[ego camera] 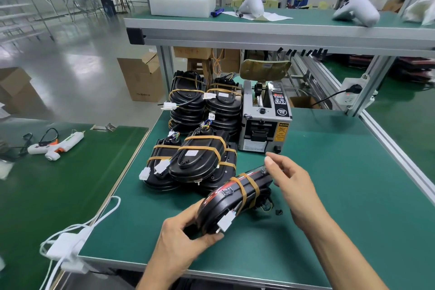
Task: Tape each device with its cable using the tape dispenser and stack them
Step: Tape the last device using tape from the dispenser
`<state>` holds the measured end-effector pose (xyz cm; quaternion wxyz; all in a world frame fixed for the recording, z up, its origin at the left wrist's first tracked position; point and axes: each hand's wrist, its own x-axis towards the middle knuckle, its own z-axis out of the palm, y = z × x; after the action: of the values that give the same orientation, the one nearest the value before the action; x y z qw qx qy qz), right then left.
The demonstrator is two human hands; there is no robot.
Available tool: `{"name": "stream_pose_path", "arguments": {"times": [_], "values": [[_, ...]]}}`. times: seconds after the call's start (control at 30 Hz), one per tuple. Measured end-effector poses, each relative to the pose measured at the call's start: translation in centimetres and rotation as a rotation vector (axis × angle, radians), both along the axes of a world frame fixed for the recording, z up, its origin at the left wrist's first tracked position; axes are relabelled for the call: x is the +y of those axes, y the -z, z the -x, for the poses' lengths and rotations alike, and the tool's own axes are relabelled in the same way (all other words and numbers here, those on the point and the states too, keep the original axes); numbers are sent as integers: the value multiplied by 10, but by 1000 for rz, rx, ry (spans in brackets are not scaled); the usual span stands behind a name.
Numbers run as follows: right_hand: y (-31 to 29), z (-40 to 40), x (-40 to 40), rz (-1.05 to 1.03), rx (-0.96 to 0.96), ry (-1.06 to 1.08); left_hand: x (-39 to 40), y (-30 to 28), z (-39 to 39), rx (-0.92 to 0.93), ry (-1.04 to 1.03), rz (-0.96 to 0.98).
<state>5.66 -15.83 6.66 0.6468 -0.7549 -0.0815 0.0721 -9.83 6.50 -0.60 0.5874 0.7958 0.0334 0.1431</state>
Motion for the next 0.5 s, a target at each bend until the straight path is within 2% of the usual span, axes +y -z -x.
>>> {"name": "stream_pose_path", "arguments": {"times": [0.1,0.2,0.3,0.37,0.5], "values": [[4,3,1,43,66,-222,1,0,0,15,-1,-12],[3,7,2,48,1,-216,1,-2,1,18,-7,-32],[-14,11,2,54,-52,-226,-1,1,2,-12,-24,-137],[-29,16,4,84,-131,-271,-2,2,3,-14,-19,-158],[-54,30,10,326,-371,-270,1,0,5,-20,38,-175]]}}
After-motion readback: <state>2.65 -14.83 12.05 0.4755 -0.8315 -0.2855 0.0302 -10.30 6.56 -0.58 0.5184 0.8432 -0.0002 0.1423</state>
